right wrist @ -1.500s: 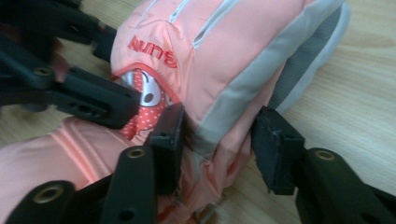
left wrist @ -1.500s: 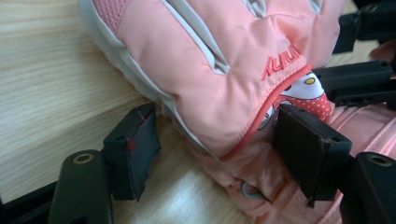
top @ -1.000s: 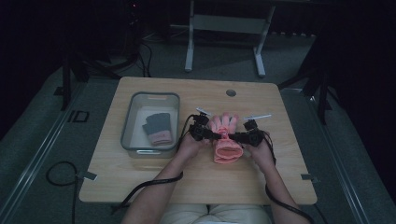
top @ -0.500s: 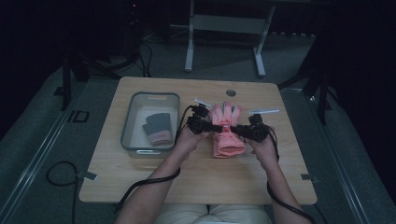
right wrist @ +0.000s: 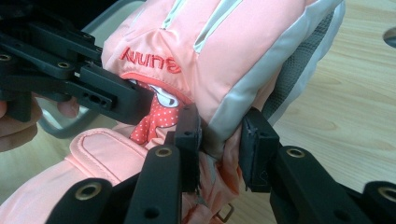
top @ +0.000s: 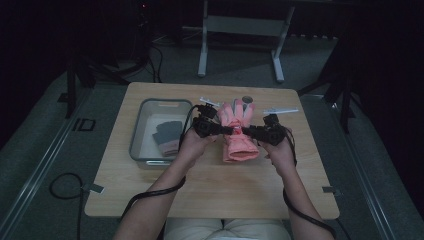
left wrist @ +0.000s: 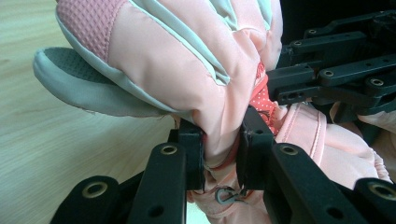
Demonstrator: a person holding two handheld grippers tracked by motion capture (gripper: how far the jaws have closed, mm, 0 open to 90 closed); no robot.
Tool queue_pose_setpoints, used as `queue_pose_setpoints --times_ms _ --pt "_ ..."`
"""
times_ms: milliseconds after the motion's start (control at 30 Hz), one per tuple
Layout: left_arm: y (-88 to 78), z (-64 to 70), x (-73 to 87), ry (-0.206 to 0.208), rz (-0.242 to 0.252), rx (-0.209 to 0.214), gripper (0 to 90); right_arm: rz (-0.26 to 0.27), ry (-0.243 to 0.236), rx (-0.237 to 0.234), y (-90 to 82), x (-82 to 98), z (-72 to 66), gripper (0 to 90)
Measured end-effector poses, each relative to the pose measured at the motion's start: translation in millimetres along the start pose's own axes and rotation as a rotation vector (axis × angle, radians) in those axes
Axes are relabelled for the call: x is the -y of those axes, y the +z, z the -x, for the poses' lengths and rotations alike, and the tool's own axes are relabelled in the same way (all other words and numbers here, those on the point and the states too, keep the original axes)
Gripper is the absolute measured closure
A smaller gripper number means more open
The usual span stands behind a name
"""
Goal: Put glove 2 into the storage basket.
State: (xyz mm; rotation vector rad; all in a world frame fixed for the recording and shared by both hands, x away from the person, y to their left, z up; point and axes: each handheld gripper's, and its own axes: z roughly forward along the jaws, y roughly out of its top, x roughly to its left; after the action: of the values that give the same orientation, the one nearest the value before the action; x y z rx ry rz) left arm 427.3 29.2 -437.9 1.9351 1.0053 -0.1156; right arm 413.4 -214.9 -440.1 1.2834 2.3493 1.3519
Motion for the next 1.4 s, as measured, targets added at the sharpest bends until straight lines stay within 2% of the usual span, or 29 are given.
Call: queue_pose_setpoints --times_ms 333,600,1067,1400 --pt "-39.1 -0.7 -5.5 0.009 0.035 -0.041 74.3 0.021 -0.047 -0.019 3.5 -25.6 -25.7 71.3" --pt "-66.1 -8.0 -3.1 -0.008 0.062 -0.072 74.4 0.022 -0.083 -0.039 15.6 -42.4 -45.9 71.3" --pt "-118.3 -26.8 4.5 -0.030 0.094 -0.132 74.3 0.008 -0.143 -0.092 46.1 -73.0 -85.0 71.3" --pt "-154.0 -44.9 18.3 -0.071 0.113 -0.177 74.4 -0.022 -0.188 -0.121 74.5 -91.1 -116.2 71.4"
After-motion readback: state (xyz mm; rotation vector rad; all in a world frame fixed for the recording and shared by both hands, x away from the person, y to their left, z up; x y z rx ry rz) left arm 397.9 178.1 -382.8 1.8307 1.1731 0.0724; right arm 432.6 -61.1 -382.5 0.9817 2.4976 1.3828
